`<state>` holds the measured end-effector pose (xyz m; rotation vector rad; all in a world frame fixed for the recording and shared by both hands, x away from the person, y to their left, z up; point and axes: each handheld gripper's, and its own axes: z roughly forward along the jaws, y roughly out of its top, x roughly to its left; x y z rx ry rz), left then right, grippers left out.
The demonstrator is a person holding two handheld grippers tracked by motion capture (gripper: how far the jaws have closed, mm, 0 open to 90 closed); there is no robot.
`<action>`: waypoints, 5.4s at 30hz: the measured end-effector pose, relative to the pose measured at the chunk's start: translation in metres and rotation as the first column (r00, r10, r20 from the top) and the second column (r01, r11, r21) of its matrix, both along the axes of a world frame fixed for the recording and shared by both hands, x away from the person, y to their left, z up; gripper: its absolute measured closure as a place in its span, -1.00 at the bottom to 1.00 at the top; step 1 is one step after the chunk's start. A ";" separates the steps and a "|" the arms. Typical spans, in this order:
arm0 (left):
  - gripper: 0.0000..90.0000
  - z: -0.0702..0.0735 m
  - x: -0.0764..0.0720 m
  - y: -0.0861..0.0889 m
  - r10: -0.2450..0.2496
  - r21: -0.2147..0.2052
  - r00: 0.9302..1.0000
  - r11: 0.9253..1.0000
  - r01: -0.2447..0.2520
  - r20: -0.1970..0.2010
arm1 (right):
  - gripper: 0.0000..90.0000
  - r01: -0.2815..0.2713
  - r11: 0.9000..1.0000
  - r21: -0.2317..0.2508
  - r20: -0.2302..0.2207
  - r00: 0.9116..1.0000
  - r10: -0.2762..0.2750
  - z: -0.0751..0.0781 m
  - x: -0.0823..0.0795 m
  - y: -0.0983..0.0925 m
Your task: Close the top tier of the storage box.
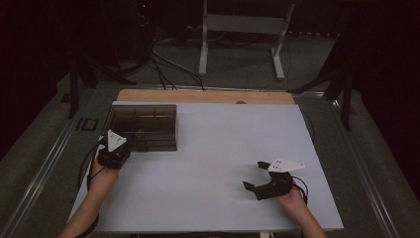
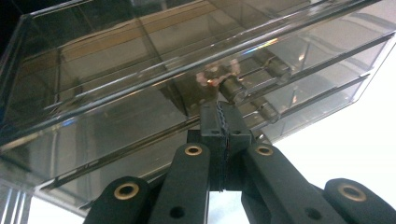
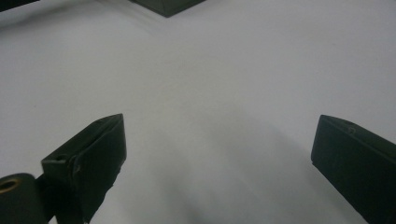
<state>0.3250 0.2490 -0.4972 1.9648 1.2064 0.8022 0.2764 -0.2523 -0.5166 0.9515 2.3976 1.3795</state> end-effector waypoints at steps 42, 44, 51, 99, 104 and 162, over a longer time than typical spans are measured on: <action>0.89 0.010 -0.017 -0.012 -0.007 -0.025 1.000 1.000 0.006 -0.011 | -0.92 -0.002 1.000 0.004 0.006 1.000 0.002 0.001 -0.001 -0.002; 0.88 0.011 -0.018 -0.012 -0.010 -0.030 1.000 1.000 0.010 -0.010 | -0.92 -0.002 1.000 0.005 0.006 1.000 0.002 0.002 -0.001 -0.001; 0.79 0.012 -0.021 -0.013 -0.015 -0.046 1.000 0.999 0.015 -0.008 | -0.92 -0.001 1.000 0.007 0.008 1.000 0.000 0.001 0.000 -0.002; -1.00 0.016 -0.022 -0.020 -0.116 -0.126 0.989 0.987 0.104 -0.091 | -0.92 -0.002 1.000 0.000 0.003 1.000 0.002 0.000 0.000 0.000; -1.00 0.013 -0.021 -0.020 -0.122 -0.112 0.986 0.988 0.109 -0.116 | -0.92 -0.003 1.000 -0.001 0.003 1.000 0.003 0.000 0.000 0.000; -1.00 0.008 -0.063 -0.037 -0.461 -0.189 0.883 0.878 0.439 -0.093 | -0.92 0.005 1.000 -0.006 0.004 1.000 -0.005 0.000 -0.002 -0.001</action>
